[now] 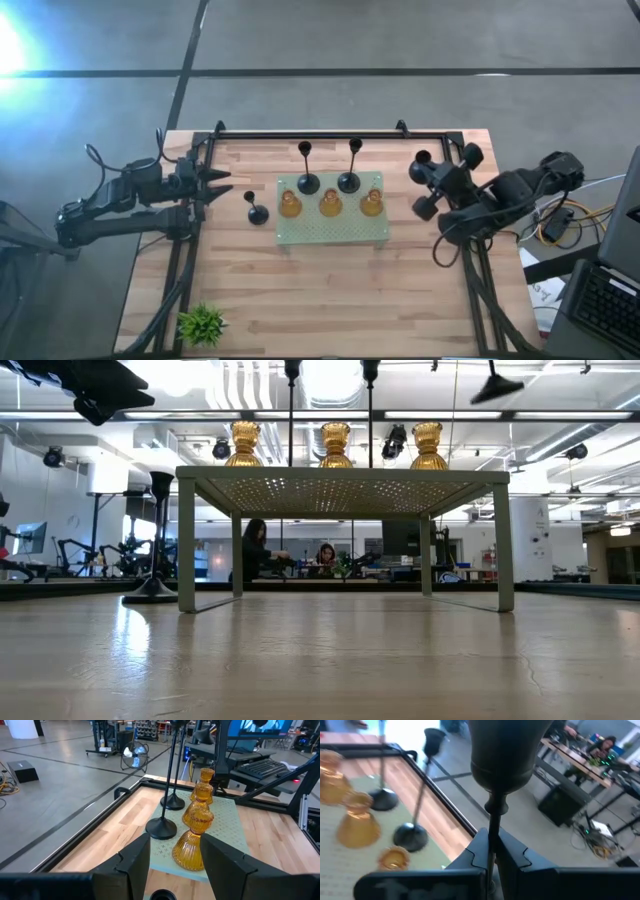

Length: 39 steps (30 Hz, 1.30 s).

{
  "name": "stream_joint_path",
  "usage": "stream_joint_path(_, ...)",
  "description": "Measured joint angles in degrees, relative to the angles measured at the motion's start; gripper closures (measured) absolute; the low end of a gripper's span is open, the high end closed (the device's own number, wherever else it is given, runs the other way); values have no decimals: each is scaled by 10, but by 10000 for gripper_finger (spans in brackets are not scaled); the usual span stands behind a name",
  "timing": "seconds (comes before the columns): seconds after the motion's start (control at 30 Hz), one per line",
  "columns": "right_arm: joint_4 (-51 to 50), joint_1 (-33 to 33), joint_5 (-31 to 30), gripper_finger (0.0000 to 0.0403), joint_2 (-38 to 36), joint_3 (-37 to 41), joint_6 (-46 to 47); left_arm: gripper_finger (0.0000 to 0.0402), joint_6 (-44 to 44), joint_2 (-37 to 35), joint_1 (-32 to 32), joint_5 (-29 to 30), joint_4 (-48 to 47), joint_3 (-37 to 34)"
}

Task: Pick & Place candle stick holders
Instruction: Put the black candle holder on the shelf

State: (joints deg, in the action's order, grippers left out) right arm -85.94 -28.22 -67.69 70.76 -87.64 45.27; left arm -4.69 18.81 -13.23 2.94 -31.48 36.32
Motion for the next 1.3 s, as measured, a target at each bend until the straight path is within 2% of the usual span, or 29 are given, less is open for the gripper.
stream_joint_path(0.23, 73, -32, 1, 392, 29, -52, -89, 225, -3, 0, 0, 0, 0, 0)
stream_joint_path(0.47, 157, -57, 10, 392, 50, -71, -158, 225, -4, 0, 0, 0, 0, 0)
stream_joint_path(0.63, 208, -58, 61, 392, 64, -70, -181, 225, -7, 0, 0, 0, 0, 0)
stream_joint_path(1.03, 305, -58, 136, 392, 82, -39, -197, 225, -13, 0, 0, -1, 0, 0)
stream_joint_path(1.17, 351, -57, 153, 392, 81, -24, -217, 225, -13, 0, 0, -2, 0, 0)
stream_joint_path(1.3, 427, -49, 201, 392, 78, 7, -256, 225, -13, 0, 0, -2, 0, 0)
